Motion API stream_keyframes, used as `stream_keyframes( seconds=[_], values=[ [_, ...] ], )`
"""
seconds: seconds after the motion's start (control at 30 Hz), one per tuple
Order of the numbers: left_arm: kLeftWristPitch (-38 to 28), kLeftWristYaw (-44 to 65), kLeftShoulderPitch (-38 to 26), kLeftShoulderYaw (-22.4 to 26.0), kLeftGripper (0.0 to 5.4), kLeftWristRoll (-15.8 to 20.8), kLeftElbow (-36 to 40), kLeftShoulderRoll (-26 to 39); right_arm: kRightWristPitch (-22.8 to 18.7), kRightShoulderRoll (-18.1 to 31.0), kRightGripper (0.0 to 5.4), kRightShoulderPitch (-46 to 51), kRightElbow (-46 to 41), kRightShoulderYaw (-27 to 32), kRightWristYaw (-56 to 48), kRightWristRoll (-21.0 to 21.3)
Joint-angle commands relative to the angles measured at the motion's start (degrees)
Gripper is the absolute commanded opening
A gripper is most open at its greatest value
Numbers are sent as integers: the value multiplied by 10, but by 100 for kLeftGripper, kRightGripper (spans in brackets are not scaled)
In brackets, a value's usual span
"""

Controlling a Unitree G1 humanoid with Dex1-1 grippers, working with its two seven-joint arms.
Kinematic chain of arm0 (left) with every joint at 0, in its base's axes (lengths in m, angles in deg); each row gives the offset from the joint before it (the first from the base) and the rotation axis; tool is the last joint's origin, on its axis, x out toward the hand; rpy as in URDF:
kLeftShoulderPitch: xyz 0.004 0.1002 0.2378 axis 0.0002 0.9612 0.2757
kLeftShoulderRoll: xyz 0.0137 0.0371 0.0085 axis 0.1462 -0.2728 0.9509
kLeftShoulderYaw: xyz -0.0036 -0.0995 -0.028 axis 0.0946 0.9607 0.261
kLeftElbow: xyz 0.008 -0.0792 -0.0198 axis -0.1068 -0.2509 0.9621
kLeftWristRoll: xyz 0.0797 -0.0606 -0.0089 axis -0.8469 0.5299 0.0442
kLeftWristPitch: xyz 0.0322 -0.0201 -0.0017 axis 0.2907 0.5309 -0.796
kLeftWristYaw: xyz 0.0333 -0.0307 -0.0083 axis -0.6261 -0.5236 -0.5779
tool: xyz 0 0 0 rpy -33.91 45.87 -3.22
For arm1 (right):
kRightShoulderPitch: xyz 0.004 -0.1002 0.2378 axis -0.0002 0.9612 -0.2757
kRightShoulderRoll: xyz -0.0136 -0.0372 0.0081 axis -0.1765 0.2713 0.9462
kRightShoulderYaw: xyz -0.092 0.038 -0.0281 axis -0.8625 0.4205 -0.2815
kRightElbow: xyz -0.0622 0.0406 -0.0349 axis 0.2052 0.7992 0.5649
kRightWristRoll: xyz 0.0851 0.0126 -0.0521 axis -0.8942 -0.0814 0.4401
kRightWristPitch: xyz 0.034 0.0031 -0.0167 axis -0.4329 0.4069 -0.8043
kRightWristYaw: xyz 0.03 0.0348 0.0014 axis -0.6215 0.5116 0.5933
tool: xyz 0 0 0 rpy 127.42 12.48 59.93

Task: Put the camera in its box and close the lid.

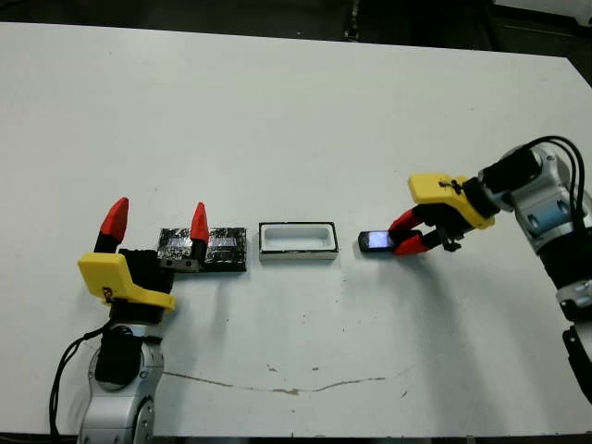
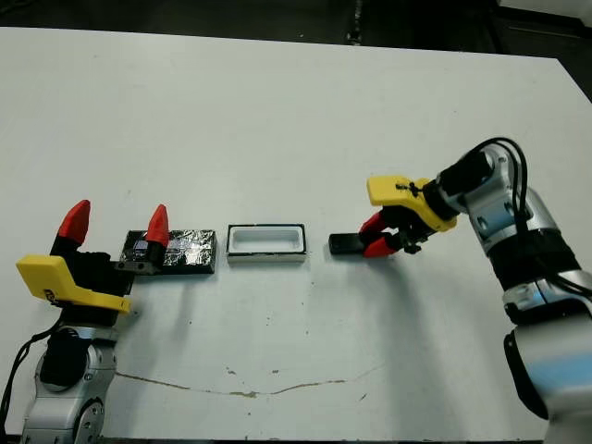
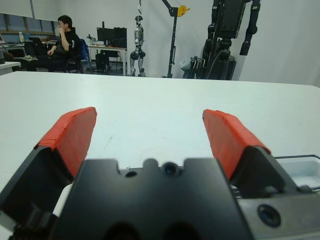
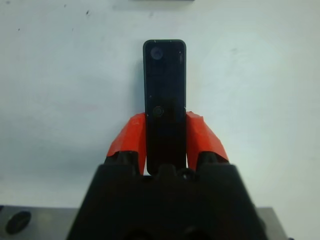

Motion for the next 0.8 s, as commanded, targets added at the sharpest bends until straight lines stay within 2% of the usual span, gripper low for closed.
stream_keyframes(
  seconds=[0.03, 0.07, 0.17, 0.3, 0.47, 0.63, 0.8],
  values=[
    [1, 0, 10, 3, 540, 2, 2, 2, -57, 14, 164, -31, -3, 10, 2, 4],
    [1, -1, 10, 3, 540, 2, 2, 2, -67, 13, 164, -40, -1, 12, 0, 1],
    [3, -2, 10, 3, 540, -1, 2, 2, -59, 13, 164, -60, -8, 30, -4, -17],
    [0, 3, 7, 3, 540, 2, -2, 3, -90, 15, 164, -73, -46, 43, -13, -36],
    [5, -7, 7, -5, 540, -12, 1, -1, -183, 24, 164, -74, -158, 33, -9, -36],
    [14, -12, 6, -10, 540, -9, 4, -7, -286, 27, 164, -73, -297, -4, 15, -1],
    [22, -22, 6, -19, 540, -14, 7, -12, -325, 11, 164, -82, -348, -55, 26, 22]
  ],
)
